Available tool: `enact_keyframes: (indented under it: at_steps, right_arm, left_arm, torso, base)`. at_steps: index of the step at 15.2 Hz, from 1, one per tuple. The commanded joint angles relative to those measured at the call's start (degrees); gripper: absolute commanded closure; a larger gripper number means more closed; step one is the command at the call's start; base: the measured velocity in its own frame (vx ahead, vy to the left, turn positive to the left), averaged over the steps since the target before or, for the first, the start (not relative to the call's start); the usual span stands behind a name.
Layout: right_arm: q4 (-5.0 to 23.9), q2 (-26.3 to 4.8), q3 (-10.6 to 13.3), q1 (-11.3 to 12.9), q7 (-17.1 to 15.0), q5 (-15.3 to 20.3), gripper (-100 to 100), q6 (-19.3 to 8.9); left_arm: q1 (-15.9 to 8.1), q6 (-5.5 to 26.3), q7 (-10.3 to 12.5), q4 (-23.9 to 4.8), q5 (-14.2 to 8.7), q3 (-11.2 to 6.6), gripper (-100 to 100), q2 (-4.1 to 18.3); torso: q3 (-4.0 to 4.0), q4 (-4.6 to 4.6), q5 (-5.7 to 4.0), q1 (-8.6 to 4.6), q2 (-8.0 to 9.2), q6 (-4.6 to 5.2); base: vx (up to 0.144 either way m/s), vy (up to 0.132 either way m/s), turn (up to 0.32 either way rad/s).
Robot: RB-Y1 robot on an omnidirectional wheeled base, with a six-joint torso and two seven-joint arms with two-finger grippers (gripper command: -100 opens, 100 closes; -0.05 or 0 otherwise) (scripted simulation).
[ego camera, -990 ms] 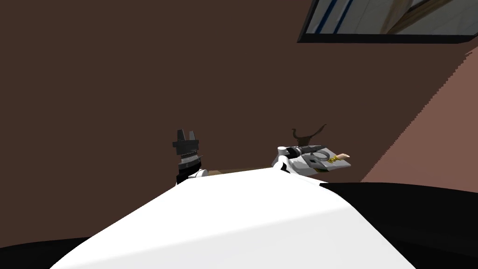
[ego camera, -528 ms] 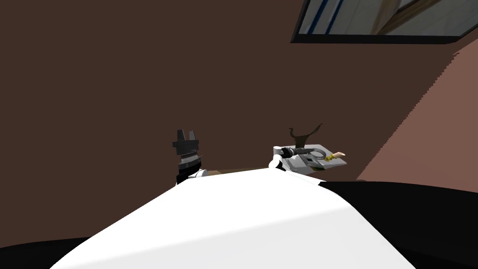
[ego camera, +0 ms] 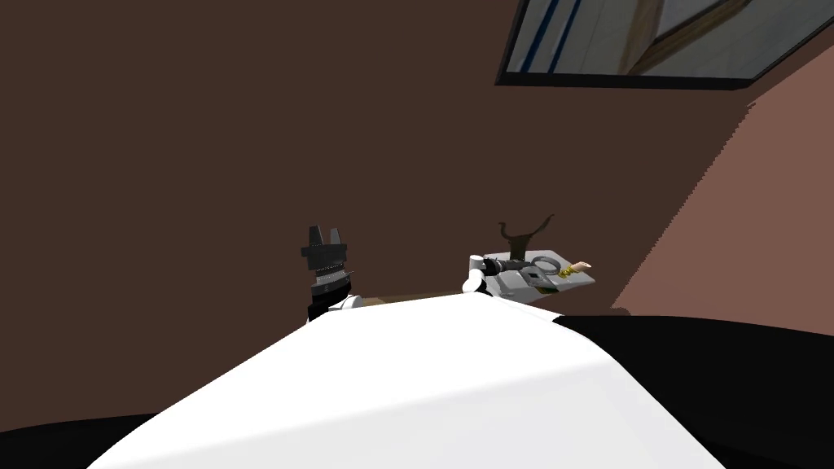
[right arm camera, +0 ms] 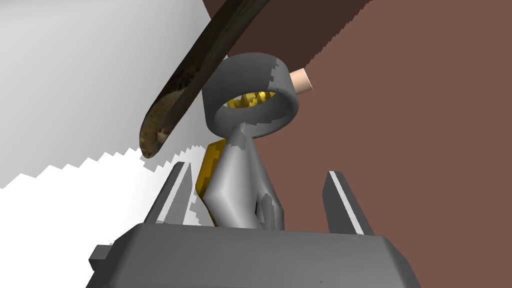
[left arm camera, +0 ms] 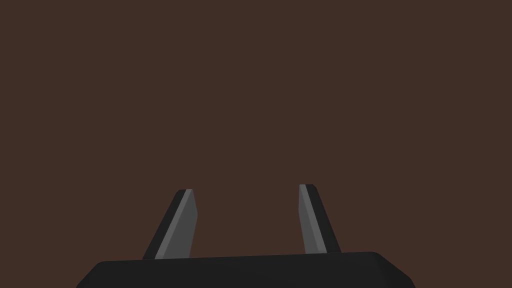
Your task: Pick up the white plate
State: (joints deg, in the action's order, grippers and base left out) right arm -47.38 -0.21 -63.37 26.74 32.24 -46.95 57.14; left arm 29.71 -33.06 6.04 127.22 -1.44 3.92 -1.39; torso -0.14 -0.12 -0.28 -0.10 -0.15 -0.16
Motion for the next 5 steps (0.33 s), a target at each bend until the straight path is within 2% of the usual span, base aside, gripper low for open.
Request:
enact_keyframes:
  at_steps: [1,5]
  right_arm:
    - [0.0,0.0,0.0,0.0,0.0,0.0,100,0.0]
    - [0.0,0.0,0.0,0.0,0.0,0.0,100,0.0]
  left_arm:
    - [0.0,0.0,0.0,0.0,0.0,0.0,0,0.0]
    - [0.0,0.0,0.0,0.0,0.0,0.0,0,0.0]
  torso:
    - [0.0,0.0,0.0,0.0,0.0,0.0]
    - [-0.06,-0.03,-0.07,-0.08,-0.08,-0.03]
  base:
    - [-0.002,0.002,0.01]
    - [0.0,-0.001,-0.003]
